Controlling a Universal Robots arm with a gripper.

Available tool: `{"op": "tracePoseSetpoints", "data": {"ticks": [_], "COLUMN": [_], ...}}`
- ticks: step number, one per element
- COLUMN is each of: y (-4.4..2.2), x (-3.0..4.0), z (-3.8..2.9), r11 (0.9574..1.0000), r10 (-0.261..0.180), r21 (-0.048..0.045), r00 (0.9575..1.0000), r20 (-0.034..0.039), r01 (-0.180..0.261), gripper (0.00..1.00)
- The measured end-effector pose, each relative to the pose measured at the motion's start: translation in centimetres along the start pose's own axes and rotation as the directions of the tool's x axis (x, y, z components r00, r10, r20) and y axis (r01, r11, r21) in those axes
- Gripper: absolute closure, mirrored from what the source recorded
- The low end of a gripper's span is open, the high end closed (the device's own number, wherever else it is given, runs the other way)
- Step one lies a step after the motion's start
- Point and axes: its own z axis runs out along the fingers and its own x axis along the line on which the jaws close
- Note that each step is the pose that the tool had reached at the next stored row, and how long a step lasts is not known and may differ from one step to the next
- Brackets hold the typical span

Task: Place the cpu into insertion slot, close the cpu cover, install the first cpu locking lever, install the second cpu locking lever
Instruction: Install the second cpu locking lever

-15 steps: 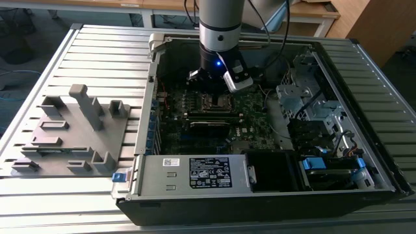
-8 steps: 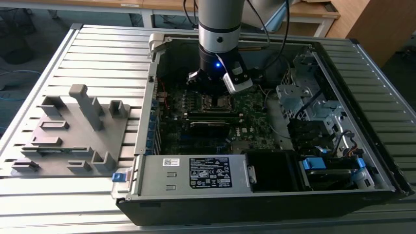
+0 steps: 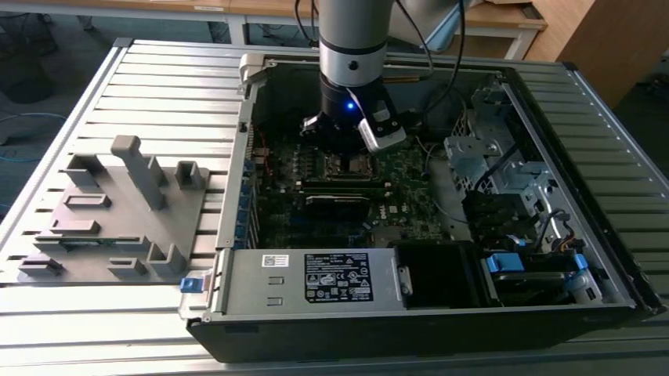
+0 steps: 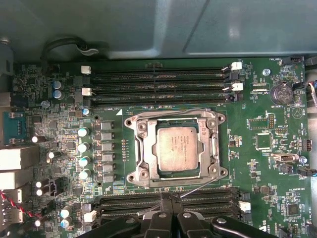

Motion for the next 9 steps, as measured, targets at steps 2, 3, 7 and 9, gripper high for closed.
{"op": "tracePoseSetpoints", "data": {"ticks": [2, 3, 7, 9], "y": [0.00, 0.00, 0.00, 0.00], "x": [0.00, 0.00, 0.01, 0.01], "z": [0.02, 0.05, 0.12, 0.15], "r11": [1.0000, 1.0000, 1.0000, 1.0000], "r10": [0.000, 0.000, 0.000, 0.000], "r21": [-0.0001, -0.0003, 0.0000, -0.0001], "r00": [1.0000, 1.0000, 1.0000, 1.0000], "r20": [0.0001, 0.0001, 0.0000, 0.0001], "r01": [0.000, 0.000, 0.000, 0.000], "gripper": [0.90, 0.90, 0.90, 0.90]}}
